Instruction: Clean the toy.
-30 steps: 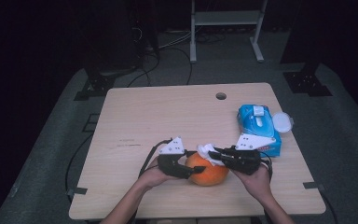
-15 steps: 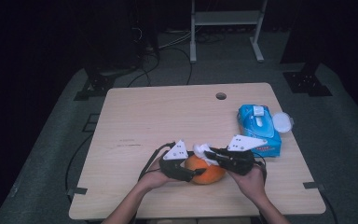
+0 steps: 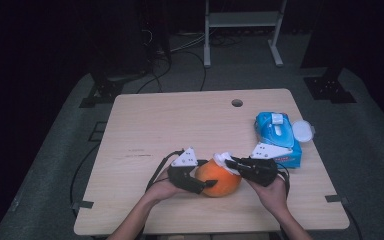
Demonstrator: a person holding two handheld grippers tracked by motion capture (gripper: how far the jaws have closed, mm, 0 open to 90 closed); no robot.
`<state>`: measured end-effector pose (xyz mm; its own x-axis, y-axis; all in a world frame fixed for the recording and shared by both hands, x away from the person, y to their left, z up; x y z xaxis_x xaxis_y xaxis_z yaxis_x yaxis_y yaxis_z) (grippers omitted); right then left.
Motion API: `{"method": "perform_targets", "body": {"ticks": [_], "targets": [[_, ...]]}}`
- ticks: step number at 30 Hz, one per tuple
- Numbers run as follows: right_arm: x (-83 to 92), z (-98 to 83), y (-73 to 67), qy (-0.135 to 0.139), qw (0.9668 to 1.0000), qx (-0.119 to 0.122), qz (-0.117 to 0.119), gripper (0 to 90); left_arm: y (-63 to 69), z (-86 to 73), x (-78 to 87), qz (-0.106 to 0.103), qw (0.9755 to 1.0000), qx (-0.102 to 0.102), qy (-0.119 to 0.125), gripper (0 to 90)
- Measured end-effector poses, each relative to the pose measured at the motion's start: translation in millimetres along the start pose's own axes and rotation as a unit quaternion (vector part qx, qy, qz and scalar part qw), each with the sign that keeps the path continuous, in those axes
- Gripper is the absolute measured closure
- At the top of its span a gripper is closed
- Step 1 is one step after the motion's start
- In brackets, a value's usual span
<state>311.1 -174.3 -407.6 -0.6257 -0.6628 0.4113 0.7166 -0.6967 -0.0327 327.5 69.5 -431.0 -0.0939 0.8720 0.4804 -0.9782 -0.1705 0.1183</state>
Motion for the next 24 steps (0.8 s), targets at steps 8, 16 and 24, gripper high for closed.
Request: {"method": "perform_targets", "body": {"ticks": [8, 16, 24], "targets": [[-6.9, 8.7, -25.4, 0.002, 0.9987, 0.042, 0.029, 82.1, 9.2, 2.2, -4.4, 0.001, 0.9992, -0.036, -0.015, 28.0], [1.1, 3.0, -2.7, -0.004, 0.9999, 0.005, 0.012, 82.1, 4.7, 1.3, -4.0, 0.001, 0.9997, -0.024, -0.007, 28.2], [-9.1, 8.7, -35.2, -0.004, 0.998, 0.046, 0.042, 82.2, 12.4, 6.9, -8.7, 0.012, 0.9989, -0.041, -0.019, 28.3]]}}
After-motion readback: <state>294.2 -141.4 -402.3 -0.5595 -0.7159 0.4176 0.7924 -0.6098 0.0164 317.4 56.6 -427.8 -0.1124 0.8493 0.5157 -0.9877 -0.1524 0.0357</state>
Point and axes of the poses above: each handheld gripper's, and its own axes: x roughly backward along the jaws, z roughly out of its top, y roughly to its right, the point moved 1 cm from there along -x, roughly forward along the jaws, and after that the axes turned 9 degrees about -z, right-handed, at the moved point
